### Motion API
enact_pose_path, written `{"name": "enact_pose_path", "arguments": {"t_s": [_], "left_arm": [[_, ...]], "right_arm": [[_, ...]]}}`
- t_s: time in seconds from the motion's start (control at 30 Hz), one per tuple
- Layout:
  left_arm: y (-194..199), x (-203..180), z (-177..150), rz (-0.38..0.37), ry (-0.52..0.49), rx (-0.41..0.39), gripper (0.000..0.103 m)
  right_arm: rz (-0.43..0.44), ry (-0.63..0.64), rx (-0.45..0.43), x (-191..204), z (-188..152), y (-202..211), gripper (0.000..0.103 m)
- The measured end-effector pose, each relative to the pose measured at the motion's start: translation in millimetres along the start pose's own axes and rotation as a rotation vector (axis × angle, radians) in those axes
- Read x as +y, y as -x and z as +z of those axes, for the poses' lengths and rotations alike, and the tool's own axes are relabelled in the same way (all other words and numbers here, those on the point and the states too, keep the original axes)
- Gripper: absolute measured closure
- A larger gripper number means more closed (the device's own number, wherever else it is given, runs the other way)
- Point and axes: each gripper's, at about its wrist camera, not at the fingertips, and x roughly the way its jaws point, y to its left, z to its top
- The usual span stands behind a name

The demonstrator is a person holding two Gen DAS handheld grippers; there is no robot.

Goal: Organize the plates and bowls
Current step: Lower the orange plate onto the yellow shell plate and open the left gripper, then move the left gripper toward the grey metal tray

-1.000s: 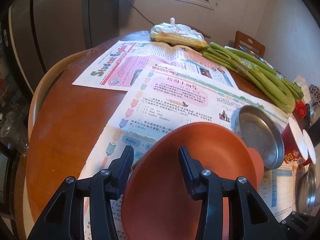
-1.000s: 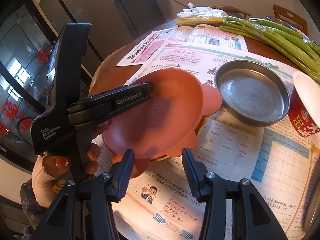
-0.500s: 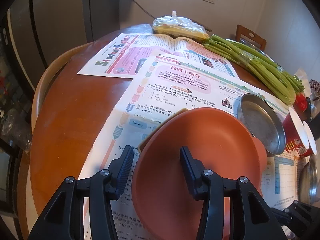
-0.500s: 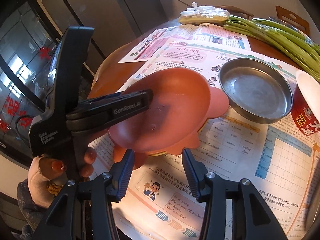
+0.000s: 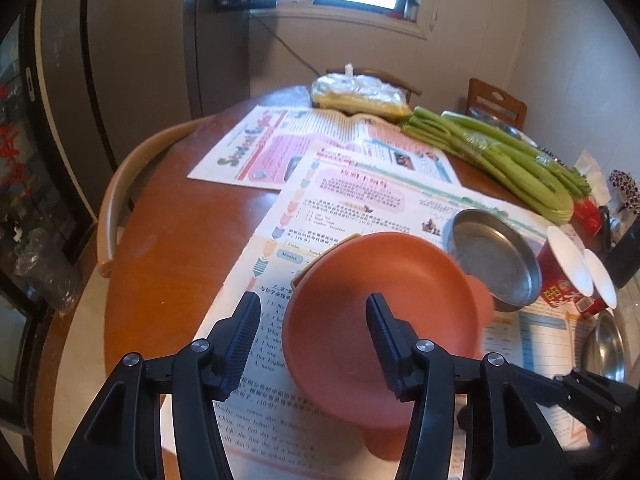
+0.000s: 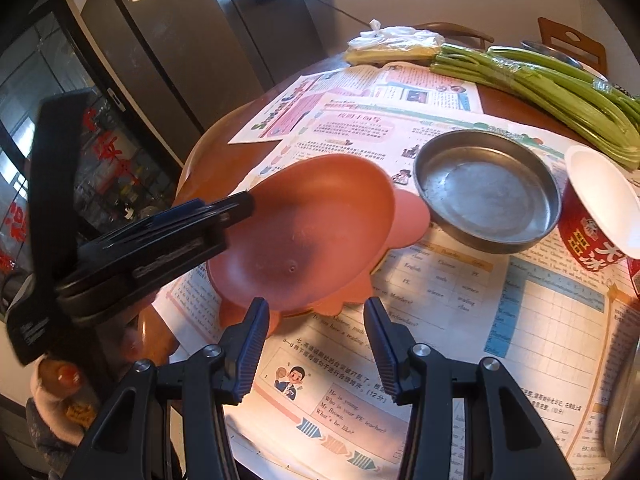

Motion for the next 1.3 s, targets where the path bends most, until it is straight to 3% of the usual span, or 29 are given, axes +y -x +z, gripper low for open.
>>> {"name": "enact_pose_path", "arguments": {"t_s": [0.37, 0.6, 0.83, 1.3], "left_arm": [[31, -17, -8, -0.034, -0.022, -0.034, 0.046], [47, -39, -13, -0.043, -0.062, -0.04, 0.046], [62, -62, -13, -0.059, -0.093, -0.054, 0.045], [51, -112, -16, -0.091, -0.158, -0.003, 0.045]], "right_arm": [[-0.02, -0.03, -0.071, -13, 2, 28, 0.053], [-0.097, -0.026, -0.143, -22, 3, 52, 0.053], [-0.114, -0.063, -0.207, -42, 0, 82, 0.053], [-0.117, -0.188, -0.275, -101, -14, 116, 0.053]]}}
